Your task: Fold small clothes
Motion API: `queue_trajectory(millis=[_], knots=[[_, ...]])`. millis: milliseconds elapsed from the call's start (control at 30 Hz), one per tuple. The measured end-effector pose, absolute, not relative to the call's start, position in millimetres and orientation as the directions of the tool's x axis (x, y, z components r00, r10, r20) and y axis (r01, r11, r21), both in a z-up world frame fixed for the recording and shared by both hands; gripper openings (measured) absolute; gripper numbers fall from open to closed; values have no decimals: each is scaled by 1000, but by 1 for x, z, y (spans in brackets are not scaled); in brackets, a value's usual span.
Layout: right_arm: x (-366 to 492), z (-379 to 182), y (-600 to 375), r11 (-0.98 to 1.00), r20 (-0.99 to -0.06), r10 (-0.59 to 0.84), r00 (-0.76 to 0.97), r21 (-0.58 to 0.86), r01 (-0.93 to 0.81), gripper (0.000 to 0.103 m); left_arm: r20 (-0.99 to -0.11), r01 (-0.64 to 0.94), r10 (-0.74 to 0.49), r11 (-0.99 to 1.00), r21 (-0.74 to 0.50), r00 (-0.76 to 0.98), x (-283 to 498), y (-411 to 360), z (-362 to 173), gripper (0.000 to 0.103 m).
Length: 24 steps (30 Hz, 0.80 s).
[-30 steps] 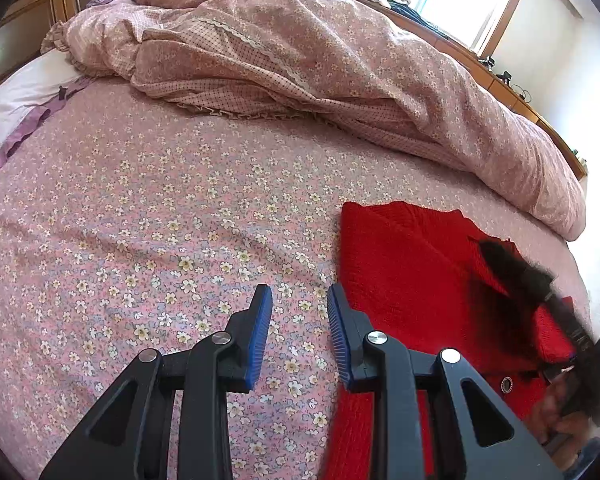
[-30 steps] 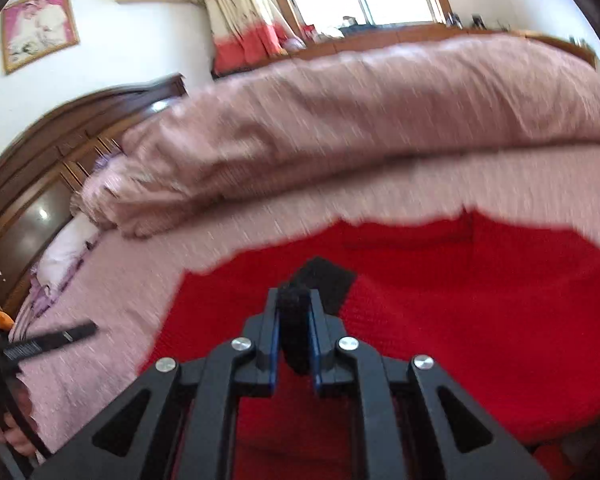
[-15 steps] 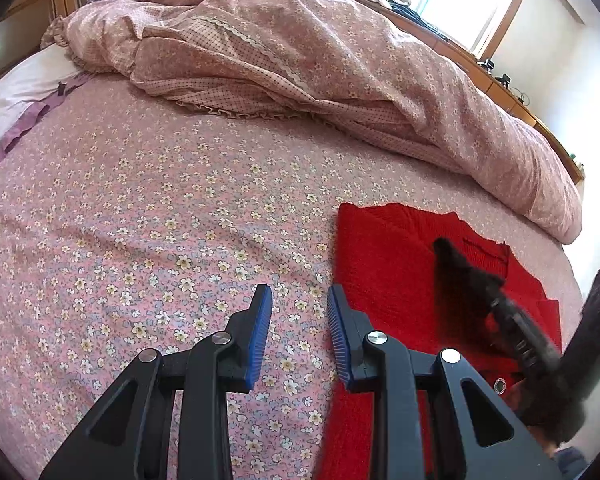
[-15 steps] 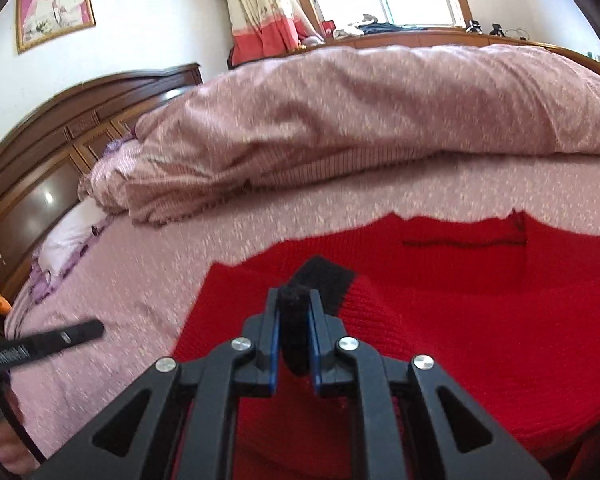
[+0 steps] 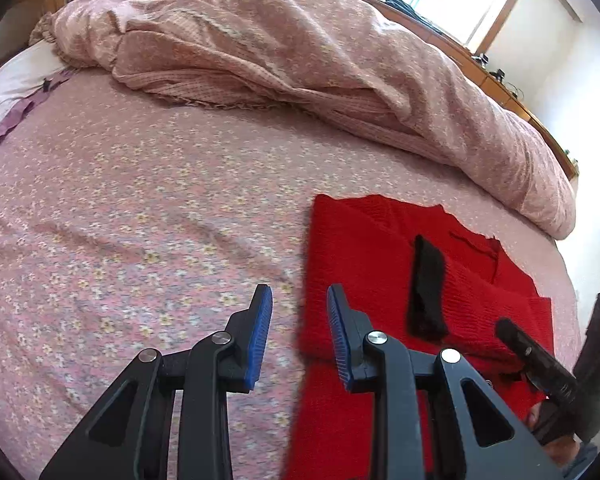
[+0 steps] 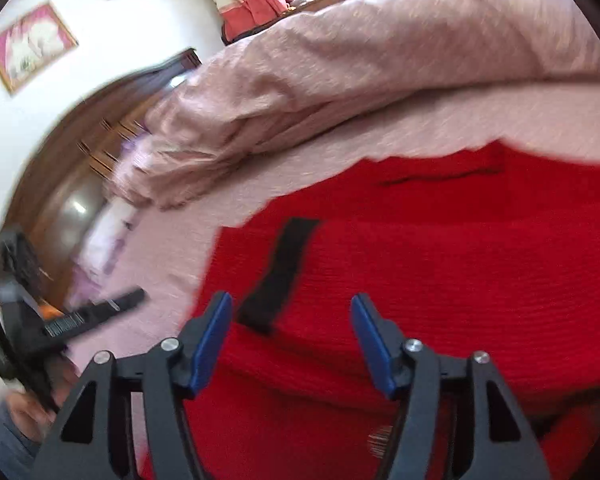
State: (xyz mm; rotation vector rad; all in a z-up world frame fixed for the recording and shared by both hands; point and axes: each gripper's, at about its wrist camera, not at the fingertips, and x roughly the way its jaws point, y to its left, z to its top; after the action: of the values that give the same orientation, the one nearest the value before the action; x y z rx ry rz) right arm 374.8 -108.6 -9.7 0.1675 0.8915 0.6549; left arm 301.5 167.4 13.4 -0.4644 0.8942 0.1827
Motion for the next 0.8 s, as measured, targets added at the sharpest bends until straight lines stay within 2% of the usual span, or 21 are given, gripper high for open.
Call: queue_trajectory(millis=[133, 200, 267, 400, 533, 567, 633, 667, 800], knots=[[356, -11, -103, 840, -718, 428, 549, 92, -535, 61, -795, -310, -53, 903, -296, 605, 310, 146, 9, 22], [345, -16, -90, 810, -692, 391, 607, -55, -584, 50, -806, -301, -55, 911, -283, 590, 314, 137, 5, 22], [338, -23, -73, 743, -687, 419, 593, -116, -659, 35, -815, -297, -69, 910, -288, 576, 315, 133, 0, 22], [335, -32, -50, 677, -700, 426, 573, -174, -716, 34, -820, -274, -87, 918, -286, 565, 314, 126, -3, 22], [337, -32, -43, 648, -704, 466, 535, -140, -749, 34, -822, -267, -94, 920, -287, 561, 315, 128, -5, 22], [340, -34, -41, 651, -706, 464, 535, -138, -746, 32, -820, -274, -95, 916, -294, 565, 315, 129, -6, 22], [347, -37, -38, 666, -717, 451, 532, -127, -735, 14, -820, -282, -97, 911, -302, 564, 315, 132, -7, 22], [350, -37, -37, 668, -712, 460, 530, -114, -735, 9, -821, -282, -97, 911, -301, 562, 315, 132, -7, 22], [342, -24, -39, 671, -651, 494, 577, -137, -729, 7, -823, -295, -89, 908, -299, 560, 315, 137, -8, 22]])
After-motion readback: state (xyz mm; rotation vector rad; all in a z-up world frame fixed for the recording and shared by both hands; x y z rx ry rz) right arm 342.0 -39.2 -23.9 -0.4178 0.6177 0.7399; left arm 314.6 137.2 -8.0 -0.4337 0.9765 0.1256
